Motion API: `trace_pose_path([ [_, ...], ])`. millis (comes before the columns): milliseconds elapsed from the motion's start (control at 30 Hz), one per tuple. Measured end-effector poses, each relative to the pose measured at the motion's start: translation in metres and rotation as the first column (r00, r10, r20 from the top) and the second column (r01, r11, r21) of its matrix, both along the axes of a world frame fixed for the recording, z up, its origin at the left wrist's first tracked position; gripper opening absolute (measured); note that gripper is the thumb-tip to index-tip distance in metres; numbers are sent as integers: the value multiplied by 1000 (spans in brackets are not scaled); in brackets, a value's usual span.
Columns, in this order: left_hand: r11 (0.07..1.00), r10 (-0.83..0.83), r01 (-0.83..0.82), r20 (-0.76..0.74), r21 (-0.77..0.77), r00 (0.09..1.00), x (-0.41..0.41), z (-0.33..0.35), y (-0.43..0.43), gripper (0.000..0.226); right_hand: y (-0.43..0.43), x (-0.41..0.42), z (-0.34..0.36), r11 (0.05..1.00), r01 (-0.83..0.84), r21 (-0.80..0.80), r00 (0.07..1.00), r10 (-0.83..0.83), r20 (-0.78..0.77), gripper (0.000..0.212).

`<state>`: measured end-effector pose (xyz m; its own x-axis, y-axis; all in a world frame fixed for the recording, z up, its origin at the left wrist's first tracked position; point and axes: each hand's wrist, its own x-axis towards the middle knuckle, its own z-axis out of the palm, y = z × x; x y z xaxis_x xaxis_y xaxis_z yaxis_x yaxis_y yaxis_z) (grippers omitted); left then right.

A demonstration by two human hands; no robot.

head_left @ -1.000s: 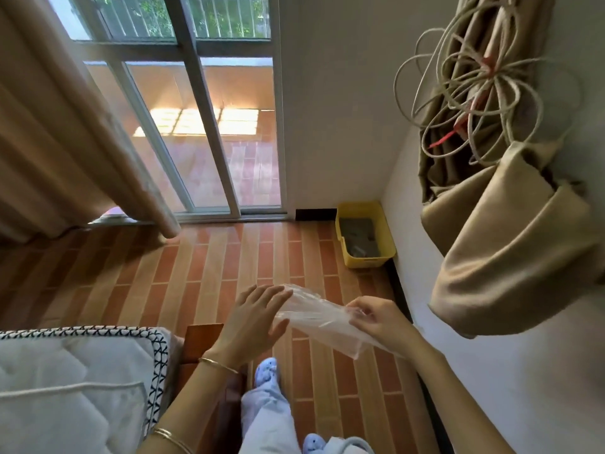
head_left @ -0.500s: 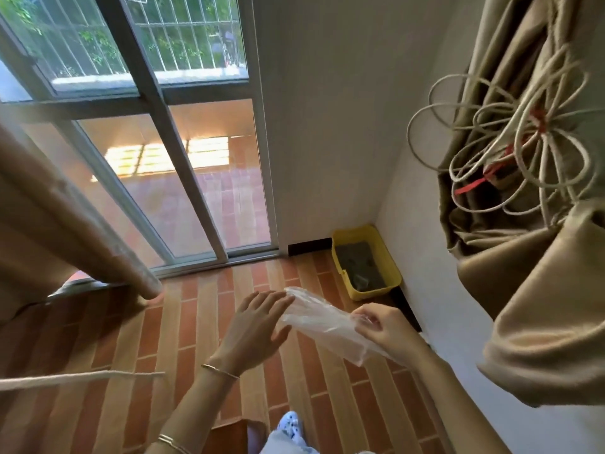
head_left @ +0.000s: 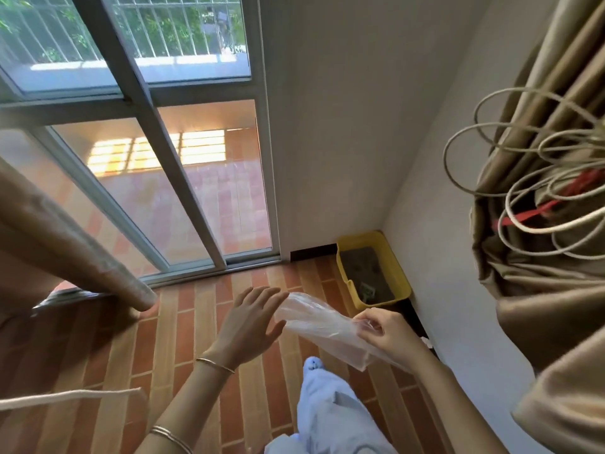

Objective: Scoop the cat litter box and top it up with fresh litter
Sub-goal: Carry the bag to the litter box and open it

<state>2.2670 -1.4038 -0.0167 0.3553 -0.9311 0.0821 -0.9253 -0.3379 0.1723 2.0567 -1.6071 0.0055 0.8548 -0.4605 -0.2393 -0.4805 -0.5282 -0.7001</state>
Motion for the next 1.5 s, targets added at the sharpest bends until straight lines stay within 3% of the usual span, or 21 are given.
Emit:
trace_pose_path([
  [500, 982, -170, 176, 84, -73, 982, 104, 16, -176, 47, -147, 88, -2, 997, 43, -60, 999, -42, 20, 13],
  [733, 939, -341, 343, 52, -27, 939, 139, 7, -242, 50, -174, 104, -13, 983, 179, -46, 984, -179, 4, 13],
  [900, 859, -511, 512, 45, -26, 859, 179, -4, -290, 48, -186, 124, -28, 952, 305, -36, 952, -306, -27, 12],
  [1300, 563, -826, 826, 20, -12, 563, 292, -35, -382, 47, -186, 212, -58, 741, 671, -38, 734, -670, -111, 17],
  [1500, 539, -836, 839, -78, 77, 544, 294, -73, -408, 48, -176, 222, -99, 643, 763, 61, 643, -749, -160, 17],
])
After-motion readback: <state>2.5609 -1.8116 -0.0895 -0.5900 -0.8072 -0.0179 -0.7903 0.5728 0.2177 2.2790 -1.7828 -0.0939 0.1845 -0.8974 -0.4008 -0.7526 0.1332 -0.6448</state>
